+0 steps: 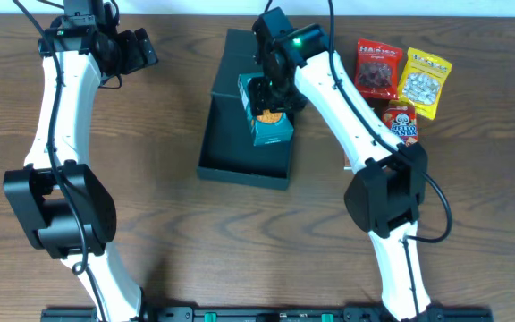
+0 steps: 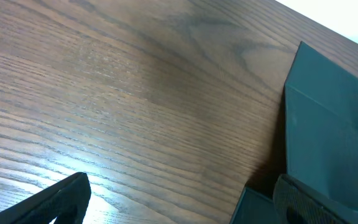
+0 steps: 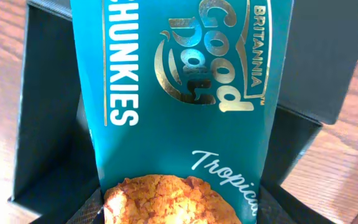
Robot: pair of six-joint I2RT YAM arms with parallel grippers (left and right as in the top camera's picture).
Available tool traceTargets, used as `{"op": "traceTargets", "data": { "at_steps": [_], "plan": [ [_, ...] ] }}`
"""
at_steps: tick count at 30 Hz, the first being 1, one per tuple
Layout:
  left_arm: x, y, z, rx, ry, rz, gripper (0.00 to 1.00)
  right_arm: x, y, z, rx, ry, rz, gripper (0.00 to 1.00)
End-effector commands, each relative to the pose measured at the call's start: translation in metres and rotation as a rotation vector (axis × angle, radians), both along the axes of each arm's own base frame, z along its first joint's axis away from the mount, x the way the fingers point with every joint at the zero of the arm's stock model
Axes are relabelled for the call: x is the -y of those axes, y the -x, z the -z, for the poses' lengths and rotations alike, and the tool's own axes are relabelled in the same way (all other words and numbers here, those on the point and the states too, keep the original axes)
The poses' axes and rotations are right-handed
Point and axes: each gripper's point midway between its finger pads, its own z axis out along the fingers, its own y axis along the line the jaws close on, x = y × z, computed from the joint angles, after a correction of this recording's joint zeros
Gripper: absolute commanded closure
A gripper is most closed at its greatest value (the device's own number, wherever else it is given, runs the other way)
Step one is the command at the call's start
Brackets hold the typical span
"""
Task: Pack container
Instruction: 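Lower the cookie box into the black box and open the right gripper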
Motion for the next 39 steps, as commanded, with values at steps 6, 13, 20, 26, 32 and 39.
{"op": "traceTargets", "data": {
  "at_steps": [6, 13, 20, 26, 32, 39],
  "plan": [
    [-0.003, 0.000, -0.001, 0.004, -0.017, 0.016, 0.05, -0.027, 0.023, -0.016, -0.091, -0.131, -0.026, 0.40],
    [-0.003, 0.000, -0.001, 0.006, -0.029, 0.037, 0.05, -0.028, 0.030, -0.035, -0.089, -0.131, -0.036, 0.38],
    [-0.003, 0.000, 0.000, 0.006, -0.030, 0.037, 0.05, -0.023, 0.051, -0.035, -0.145, -0.071, -0.058, 0.36],
    [-0.003, 0.000, 0.000, 0.006, -0.030, 0.037, 0.05, -0.019, 0.047, -0.030, -0.110, -0.001, -0.002, 0.35],
    [-0.003, 0.000, 0.000, 0.006, -0.029, 0.038, 0.05, -0.023, 0.037, -0.026, -0.082, 0.018, 0.139, 0.41],
    [-0.003, 0.000, 0.000, 0.006, -0.029, 0.037, 0.05, -0.036, 0.035, -0.027, -0.072, -0.014, 0.215, 0.39]
  ]
}}
